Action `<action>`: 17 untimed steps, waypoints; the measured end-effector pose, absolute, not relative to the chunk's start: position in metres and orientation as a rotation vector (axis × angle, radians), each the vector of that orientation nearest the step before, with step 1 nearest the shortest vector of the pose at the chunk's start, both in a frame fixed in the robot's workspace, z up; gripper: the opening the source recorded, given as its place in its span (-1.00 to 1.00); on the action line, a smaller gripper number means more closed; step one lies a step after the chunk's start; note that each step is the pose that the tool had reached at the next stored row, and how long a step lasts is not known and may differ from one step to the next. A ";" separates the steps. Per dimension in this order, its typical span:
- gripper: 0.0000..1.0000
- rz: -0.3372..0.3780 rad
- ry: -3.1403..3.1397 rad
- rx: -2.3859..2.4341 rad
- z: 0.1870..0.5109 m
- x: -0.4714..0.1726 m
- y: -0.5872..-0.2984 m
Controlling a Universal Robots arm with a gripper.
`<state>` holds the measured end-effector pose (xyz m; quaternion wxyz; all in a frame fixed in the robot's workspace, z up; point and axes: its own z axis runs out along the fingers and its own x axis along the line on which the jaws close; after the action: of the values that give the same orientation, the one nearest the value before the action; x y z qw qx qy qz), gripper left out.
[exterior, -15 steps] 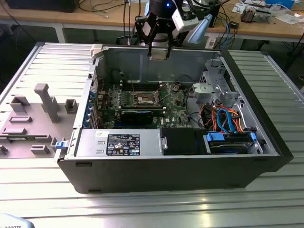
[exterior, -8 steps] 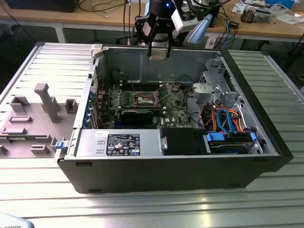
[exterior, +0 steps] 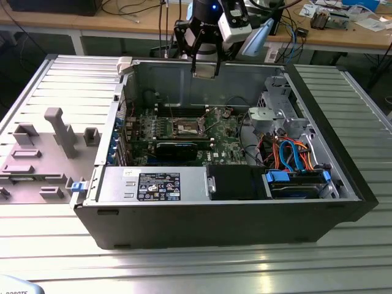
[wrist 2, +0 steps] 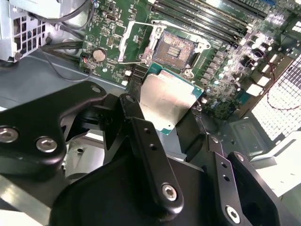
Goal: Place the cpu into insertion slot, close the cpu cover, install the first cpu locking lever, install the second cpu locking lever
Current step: 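Place the cpu into insertion slot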
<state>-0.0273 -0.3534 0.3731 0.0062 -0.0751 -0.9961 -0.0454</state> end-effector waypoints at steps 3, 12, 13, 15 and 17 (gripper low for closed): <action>0.08 -0.142 -3.112 -0.316 0.373 -0.027 -0.353; 0.08 -0.143 -3.106 -0.386 0.373 -0.027 -0.353; 0.08 -0.143 -3.105 -0.401 0.373 -0.027 -0.353; 0.08 -0.143 -3.101 -0.439 0.373 -0.027 -0.353; 0.08 -0.143 -3.096 -0.475 0.373 -0.027 -0.353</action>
<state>-0.0273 -0.3534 0.3725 0.0028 -0.1516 -0.9874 -0.0456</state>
